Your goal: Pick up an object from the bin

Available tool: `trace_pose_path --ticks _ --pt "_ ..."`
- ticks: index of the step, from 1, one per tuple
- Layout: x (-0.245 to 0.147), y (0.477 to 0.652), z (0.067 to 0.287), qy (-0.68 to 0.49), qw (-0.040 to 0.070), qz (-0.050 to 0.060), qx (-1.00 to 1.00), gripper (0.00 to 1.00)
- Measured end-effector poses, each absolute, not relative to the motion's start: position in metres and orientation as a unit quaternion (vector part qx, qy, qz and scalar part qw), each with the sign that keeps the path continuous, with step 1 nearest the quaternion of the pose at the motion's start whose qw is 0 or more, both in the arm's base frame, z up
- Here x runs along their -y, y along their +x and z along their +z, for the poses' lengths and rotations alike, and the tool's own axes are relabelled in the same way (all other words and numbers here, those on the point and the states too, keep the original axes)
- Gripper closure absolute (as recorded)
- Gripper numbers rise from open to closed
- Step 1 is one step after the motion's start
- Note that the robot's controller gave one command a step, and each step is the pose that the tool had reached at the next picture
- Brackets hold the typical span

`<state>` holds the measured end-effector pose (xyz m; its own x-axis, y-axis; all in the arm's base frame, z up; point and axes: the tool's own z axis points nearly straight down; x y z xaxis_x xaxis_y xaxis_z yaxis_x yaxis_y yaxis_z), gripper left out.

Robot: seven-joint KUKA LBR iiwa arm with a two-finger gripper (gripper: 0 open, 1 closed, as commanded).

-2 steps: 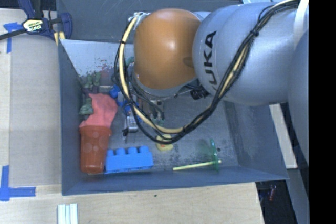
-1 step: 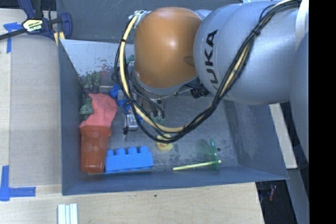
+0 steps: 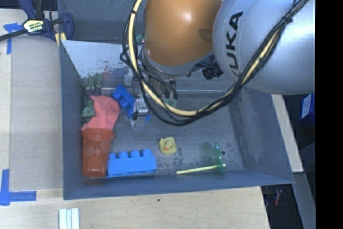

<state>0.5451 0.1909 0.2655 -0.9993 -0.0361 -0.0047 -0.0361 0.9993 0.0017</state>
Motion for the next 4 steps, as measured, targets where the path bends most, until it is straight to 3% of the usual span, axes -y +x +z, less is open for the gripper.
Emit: trace_pose_path --ticks 1,2,3,4 --pt "-0.171 0.52 0.205 -0.024 0.002 0.001 -1.0 0.0" --pt "-0.204 0.567 0.156 -0.079 0.011 0.002 -0.997 0.0" --pt "-0.159 0.592 0.137 -0.069 0.004 0.002 -0.998 0.0" --pt "-0.139 0.591 0.105 -0.178 0.008 0.001 -0.984 0.0"
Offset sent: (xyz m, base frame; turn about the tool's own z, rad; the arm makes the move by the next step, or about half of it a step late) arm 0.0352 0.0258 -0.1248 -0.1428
